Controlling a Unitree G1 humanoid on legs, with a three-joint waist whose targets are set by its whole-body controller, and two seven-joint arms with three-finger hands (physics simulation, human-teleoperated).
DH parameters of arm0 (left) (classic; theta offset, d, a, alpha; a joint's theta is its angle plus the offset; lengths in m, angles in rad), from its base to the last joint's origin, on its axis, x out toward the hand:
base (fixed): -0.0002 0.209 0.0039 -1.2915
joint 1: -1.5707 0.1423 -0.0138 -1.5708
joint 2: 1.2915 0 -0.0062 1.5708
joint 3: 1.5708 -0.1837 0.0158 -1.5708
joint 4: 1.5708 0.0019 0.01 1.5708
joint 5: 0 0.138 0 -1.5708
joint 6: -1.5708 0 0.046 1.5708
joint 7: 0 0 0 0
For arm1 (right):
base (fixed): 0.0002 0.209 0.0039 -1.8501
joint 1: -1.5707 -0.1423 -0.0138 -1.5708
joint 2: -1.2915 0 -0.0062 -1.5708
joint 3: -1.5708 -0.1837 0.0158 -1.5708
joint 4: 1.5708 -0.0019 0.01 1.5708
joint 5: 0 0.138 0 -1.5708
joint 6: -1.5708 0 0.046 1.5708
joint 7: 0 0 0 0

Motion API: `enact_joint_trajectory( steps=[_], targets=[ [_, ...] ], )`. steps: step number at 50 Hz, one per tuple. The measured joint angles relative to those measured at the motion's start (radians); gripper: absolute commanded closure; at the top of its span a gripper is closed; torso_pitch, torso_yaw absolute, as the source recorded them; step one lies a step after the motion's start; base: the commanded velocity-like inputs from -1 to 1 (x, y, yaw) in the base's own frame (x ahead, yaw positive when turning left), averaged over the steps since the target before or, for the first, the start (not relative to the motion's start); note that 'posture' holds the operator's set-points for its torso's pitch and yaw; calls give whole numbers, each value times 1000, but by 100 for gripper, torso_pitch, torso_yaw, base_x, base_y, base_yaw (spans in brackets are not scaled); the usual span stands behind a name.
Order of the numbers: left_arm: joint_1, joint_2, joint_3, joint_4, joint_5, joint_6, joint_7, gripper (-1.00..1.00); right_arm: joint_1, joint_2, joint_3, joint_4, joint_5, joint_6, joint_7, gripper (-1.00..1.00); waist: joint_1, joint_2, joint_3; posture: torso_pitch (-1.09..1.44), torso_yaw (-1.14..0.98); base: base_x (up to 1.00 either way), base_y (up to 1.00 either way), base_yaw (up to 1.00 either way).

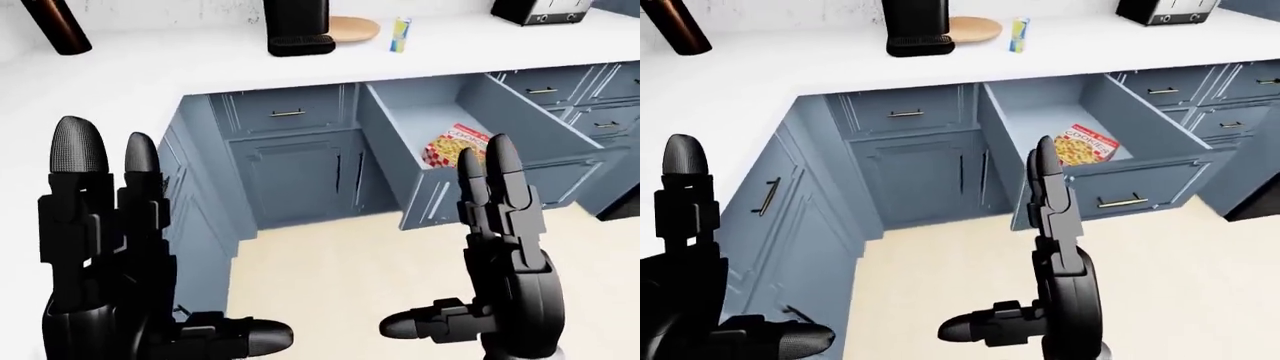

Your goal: Close the right drawer.

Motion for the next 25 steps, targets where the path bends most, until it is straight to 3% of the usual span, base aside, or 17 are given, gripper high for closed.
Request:
enact_joint_trajectory(
  steps=[2, 4, 8, 9, 13, 19, 21, 25],
  targets=[
    [-2, 1, -3, -3, 0, 2, 0, -100, 1, -1, -7, 10, 1, -12, 1, -100, -3, -4, -10, 0, 0, 0, 0, -40],
    [-4, 2, -7, -11, 0, -1, -1, -100, 2, -1, -13, 23, 5, -29, 0, -100, 0, -21, -10, 0, 0, 0, 0, -40],
    [-4, 3, -10, -21, 1, -8, 0, -100, 2, 2, -11, 30, 4, -42, 2, -100, 4, -83, -15, 0, 0, 0, 0, -40],
    [-5, -2, -20, -15, 3, -6, -2, -100, 0, -3, -17, 34, 3, -40, 1, -100, -7, -71, -15, 0, 0, 0, 0, -40],
    [0, 1, -25, -1, 8, 6, -7, -100, 7, -3, -19, 34, 0, -23, -2, -100, -22, -66, -14, 0, 0, 0, 0, -39],
    [0, 2, -23, -14, 5, -9, -5, -100, 8, -6, -17, 48, -1, -55, -2, -100, -4, 0, 10, 0, 0, 0, 0, -35],
    [2, 2, -23, -16, 5, -14, -5, -100, 11, -6, -18, 46, -1, -56, -2, -100, -1, 36, 5, 0, 0, 0, 0, -35],
    [7, 5, -10, 7, 3, -12, -1, -100, 13, 0, 1, 64, -7, -52, 6, -100, 15, 22, -1, 0, 0, 0, 0, -33]
  ],
)
